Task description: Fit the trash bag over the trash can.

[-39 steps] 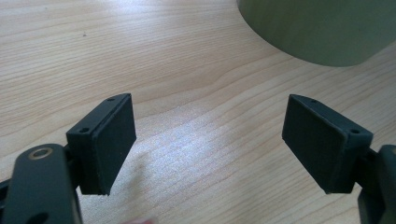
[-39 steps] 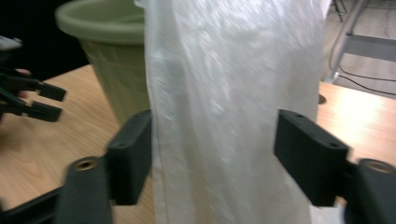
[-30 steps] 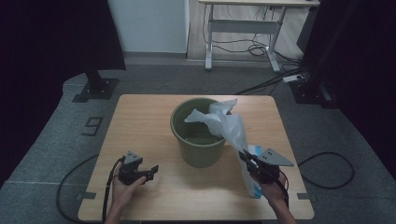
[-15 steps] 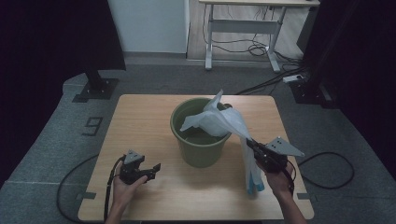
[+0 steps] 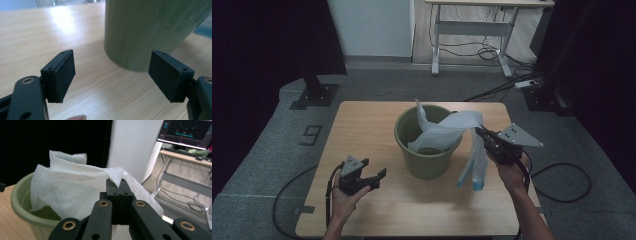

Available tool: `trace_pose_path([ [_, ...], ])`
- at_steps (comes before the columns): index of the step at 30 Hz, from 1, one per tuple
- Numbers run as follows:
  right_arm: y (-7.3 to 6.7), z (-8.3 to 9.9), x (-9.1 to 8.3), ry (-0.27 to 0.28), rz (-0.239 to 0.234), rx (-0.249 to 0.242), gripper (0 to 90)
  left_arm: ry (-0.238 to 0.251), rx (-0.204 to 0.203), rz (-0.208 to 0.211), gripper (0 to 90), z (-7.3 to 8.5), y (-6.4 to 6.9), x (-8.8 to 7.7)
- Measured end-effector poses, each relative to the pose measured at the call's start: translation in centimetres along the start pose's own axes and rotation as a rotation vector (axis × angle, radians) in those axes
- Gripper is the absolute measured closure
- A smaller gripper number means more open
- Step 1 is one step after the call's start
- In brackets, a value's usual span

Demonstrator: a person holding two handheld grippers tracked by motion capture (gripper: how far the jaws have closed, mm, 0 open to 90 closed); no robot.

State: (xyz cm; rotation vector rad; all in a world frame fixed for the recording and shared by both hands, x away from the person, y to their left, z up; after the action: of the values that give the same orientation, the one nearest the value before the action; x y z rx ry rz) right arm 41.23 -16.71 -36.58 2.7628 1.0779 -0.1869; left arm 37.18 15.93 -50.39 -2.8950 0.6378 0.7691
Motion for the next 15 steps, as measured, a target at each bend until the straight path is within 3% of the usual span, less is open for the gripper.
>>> trace_pose_path([
  [4, -0.4, -0.1, 0.9, -0.017, -0.025, -0.013, 88.5, 0.032, 0.004, 0.001, 20.9, -1.3, 0.2, -0.5],
  [8, -0.8, 0.6, 1.5, -0.035, -0.042, -0.011, 88.4, 0.057, 0.029, 0.017, 20.8, -3.6, 1.1, -1.1],
  [11, -0.9, 0.9, 1.7, -0.038, -0.048, -0.001, 88.4, 0.064, 0.041, 0.026, 20.7, -4.6, 1.6, -1.3],
  [15, -1.6, 2.1, 2.4, -0.059, -0.092, 0.026, 87.5, 0.073, 0.055, 0.042, 20.6, -6.3, 2.6, -1.3],
])
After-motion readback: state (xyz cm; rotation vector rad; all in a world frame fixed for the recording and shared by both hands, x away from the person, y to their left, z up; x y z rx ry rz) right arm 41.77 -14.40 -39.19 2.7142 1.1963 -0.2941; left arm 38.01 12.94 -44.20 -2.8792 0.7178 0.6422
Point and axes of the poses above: each handheld gripper's, and its own axes: x roughly forward along the jaws, z roughly out of its underside, y roughly to its right, the point moved 10 cm from there along x, roughly forward along the jaws, and after that the axes turned 9 degrees about -z, right-handed, at the moved point
